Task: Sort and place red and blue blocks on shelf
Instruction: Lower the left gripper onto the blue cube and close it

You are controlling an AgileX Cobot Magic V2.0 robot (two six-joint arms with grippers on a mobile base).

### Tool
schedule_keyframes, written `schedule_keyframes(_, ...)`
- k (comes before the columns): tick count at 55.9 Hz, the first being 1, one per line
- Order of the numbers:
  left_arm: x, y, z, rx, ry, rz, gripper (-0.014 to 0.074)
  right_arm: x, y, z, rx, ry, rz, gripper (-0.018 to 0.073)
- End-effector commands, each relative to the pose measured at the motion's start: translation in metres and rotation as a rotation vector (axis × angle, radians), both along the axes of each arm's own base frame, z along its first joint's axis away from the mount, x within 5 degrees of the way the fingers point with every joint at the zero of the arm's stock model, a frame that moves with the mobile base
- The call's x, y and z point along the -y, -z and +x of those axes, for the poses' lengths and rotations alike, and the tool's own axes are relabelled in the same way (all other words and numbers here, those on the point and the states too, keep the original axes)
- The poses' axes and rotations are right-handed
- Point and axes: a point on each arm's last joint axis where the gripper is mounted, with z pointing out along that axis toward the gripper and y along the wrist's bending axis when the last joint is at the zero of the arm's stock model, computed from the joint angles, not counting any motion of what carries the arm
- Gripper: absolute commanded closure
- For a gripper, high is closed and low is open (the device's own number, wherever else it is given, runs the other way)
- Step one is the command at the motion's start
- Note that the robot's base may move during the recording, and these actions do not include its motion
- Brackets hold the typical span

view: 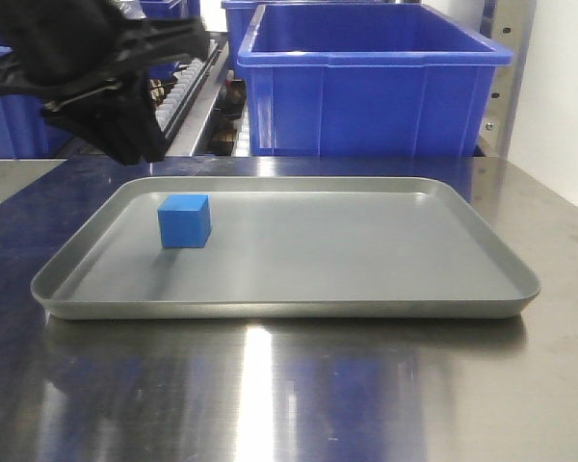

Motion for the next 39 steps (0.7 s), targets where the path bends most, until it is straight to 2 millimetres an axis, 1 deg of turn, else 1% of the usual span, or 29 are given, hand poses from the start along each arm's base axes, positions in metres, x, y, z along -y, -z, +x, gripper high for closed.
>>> schedule_keyframes(1,0.004,-0.02,0.007,-0.002,-0.038,0.029,0.0516,0.0,-0.017,0.0,0.104,0.002,-0.013,0.0186)
schedule_keyframes(8,0.012,-0.018,0.021,-0.06,-0.073,0.081,0.0503,0.0,-0.017,0.0,0.104,0.002,-0.013,0.0186)
schedule_keyframes(12,0.02,-0.022,0.027,-0.047,-0.066,0.084,0.0454,0.0,-0.017,0.0,0.104,0.002,-0.013,0.0186)
schedule_keyframes(15,0.025,-0.024,0.03,-0.037,-0.06,0.076,0.0397,0.0,-0.017,0.0,0.104,0.002,-0.013,0.0186)
schedule_keyframes(19,0.031,-0.025,0.032,-0.043,-0.057,0.063,0.0274,0.0,-0.017,0.0,0.104,0.002,-0.013,0.0186)
schedule_keyframes(20,0.031,-0.023,0.033,-0.052,-0.058,0.064,0.0228,0.0,-0.017,0.0,0.104,0.002,-0.013,0.0186)
schedule_keyframes(22,0.032,-0.023,0.033,-0.061,-0.061,0.064,0.0166,0.0,-0.017,0.0,0.104,0.002,-0.013,0.0186)
schedule_keyframes(24,0.033,-0.019,0.034,-0.082,-0.065,0.079,0.0081,0.0,-0.017,0.0,0.104,0.002,-0.013,0.0186)
schedule_keyframes(27,0.033,-0.015,0.034,-0.096,-0.074,0.085,0.0012,0.0,-0.017,0.0,0.104,0.002,-0.013,0.0186)
schedule_keyframes(31,0.033,-0.012,0.035,-0.105,-0.076,0.089,-0.0022,0.0,-0.017,0.0,0.104,0.002,-0.013,0.0186)
schedule_keyframes(39,0.036,-0.01,0.038,-0.088,-0.071,0.076,-0.0001,0.0,-0.017,0.0,0.104,0.002,-0.013,0.0186)
